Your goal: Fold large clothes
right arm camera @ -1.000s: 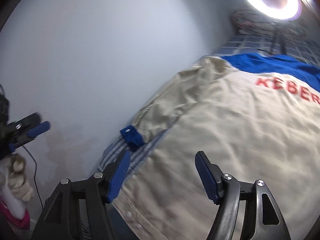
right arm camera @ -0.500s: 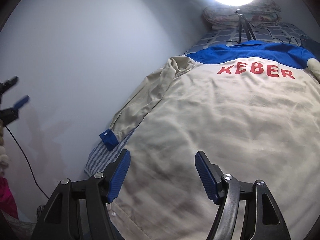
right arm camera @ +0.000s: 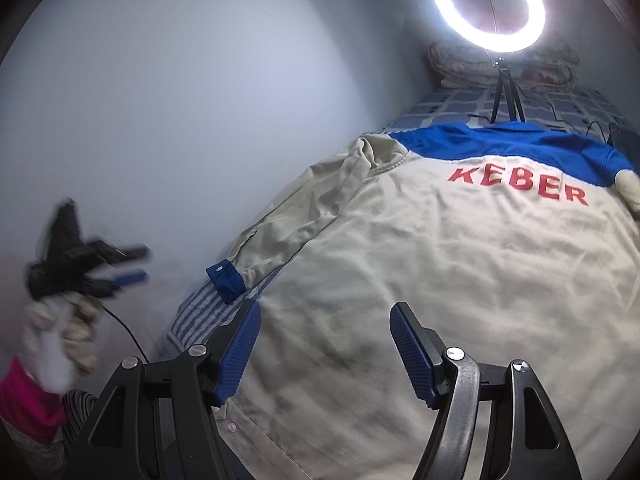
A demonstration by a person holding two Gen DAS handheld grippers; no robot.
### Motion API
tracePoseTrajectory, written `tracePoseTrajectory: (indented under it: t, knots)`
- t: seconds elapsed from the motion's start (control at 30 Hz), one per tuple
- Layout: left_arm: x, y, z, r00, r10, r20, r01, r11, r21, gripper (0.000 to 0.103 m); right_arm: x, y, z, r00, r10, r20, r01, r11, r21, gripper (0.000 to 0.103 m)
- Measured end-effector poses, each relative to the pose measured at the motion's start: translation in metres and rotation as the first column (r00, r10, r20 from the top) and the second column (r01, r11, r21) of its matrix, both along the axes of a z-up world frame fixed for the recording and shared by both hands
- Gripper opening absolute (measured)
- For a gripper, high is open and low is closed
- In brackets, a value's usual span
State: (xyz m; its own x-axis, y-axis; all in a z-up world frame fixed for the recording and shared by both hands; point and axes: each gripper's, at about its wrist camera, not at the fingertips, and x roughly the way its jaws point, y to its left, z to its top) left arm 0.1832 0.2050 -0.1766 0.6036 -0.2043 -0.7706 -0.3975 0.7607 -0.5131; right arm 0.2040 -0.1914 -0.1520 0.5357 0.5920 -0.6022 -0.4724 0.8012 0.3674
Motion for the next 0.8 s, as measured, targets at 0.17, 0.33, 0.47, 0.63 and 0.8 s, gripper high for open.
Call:
tracePoseTrajectory:
  t: [0.17, 0.33, 0.47, 0.63, 0.8]
  knots:
    - [0.010, 0.013, -0.071, 0.991, 0.109, -0.082, -0.118, 0.986, -0.121, 0.072, 0.001, 0.000, -0.004, 1.000, -0.004, -0.014, 0.004, 1.000, -0.008, 0.070]
    - [0.016, 0.022, -0.104, 0.977, 0.206, -0.052, -0.212, 0.961, -0.178, 0.080, 0.005, 0.001, -0.010, 1.000, -0.004, -0.021, 0.003, 1.000, -0.029, 0.070]
    - [0.033, 0.022, -0.104, 0.974, 0.222, -0.036, -0.225, 0.962, -0.152, 0.081, 0.010, 0.004, -0.014, 1.000, 0.002, -0.029, -0.003, 0.999, -0.033, 0.070]
    - [0.055, 0.028, -0.101, 0.962, 0.271, -0.024, -0.272, 0.955, -0.116, 0.081, 0.012, 0.012, -0.020, 0.999, 0.021, -0.034, -0.022, 0.999, -0.044, 0.070]
    - [0.081, 0.022, -0.105, 0.962, 0.268, -0.048, -0.269, 0.963, -0.018, 0.023, 0.011, 0.022, -0.029, 0.998, 0.039, -0.048, -0.043, 0.996, -0.072, 0.070]
